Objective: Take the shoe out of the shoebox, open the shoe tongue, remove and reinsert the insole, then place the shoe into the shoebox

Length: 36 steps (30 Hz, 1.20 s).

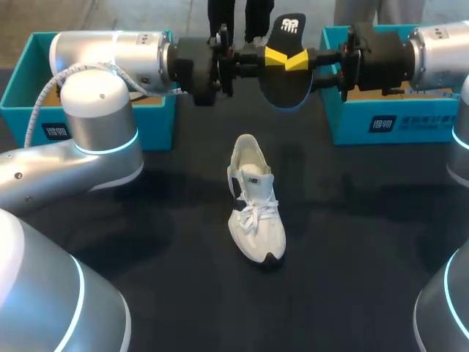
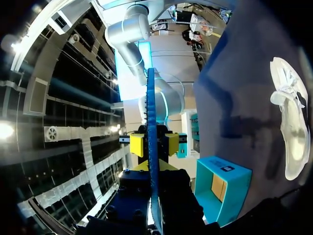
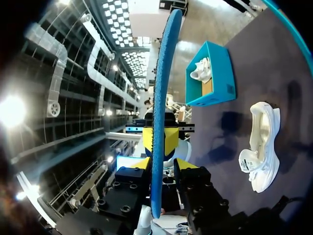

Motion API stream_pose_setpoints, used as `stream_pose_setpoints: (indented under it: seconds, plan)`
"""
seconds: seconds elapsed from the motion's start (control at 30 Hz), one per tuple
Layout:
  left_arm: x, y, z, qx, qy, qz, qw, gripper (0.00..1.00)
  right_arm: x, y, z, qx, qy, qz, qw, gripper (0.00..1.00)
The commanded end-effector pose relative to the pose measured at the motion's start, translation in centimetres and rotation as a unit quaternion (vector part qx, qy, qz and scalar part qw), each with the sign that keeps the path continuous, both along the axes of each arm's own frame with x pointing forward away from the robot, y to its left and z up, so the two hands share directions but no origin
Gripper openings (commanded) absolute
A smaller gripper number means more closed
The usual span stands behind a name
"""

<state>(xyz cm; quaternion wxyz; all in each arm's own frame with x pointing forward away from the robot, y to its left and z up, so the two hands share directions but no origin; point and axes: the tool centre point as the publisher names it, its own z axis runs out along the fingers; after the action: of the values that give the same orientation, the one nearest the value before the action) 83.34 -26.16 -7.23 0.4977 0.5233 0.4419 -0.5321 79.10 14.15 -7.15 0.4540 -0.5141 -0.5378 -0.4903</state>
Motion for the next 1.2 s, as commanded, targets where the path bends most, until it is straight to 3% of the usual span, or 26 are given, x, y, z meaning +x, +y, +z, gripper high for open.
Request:
stream_pose_setpoints:
  seconds: [0.03,0.23,0.3,0.6,0.67,0.73,1.0,1.03,1.07,1.2]
  plan:
    - [0.0,-0.1,-0.1,-0.001,-0.001,0.003,1.0,0.0,0.0,0.0,0.0,-0.001,0.0,0.0,1.0,0.28]
    - [0.0,0.0,0.0,-0.002,-0.002,0.003,1.0,0.0,0.2,-0.1,0.0,-0.001,0.001,0.0,1.0,0.25]
    - [-0.1,0.0,0.1,-0.003,-0.003,0.004,1.0,0.0,0.2,-0.1,0.0,-0.001,0.0,0.001,1.0,0.2]
    - [0.1,0.4,-0.1,-0.002,-0.002,0.006,1.0,0.0,0.4,0.0,0.0,-0.002,0.001,0.001,1.0,0.17]
    - [0.1,0.4,-0.2,-0.001,-0.001,0.006,1.0,0.0,0.4,0.0,0.0,-0.002,0.002,0.001,1.0,0.13]
    - [0.1,0.4,-0.2,-0.001,-0.001,0.006,1.0,0.0,0.5,0.0,-0.1,-0.001,0.003,0.001,1.0,0.0]
    - [0.1,0.4,-0.3,-0.001,0.002,0.002,1.0,0.0,0.7,0.2,-0.1,0.0,0.002,0.002,1.0,0.0]
    - [0.1,0.4,-0.4,0.0,0.003,0.002,1.0,0.33,0.7,0.2,-0.1,0.001,0.001,0.001,1.0,0.0]
    - [0.2,0.5,-0.5,0.004,0.004,0.0,1.0,1.0,0.7,0.2,-0.1,0.001,0.001,0.0,1.0,0.0]
    - [0.5,1.2,-0.6,0.007,0.003,0.002,1.0,1.0,0.6,0.1,-0.1,0.001,0.0,-0.002,1.0,0.0]
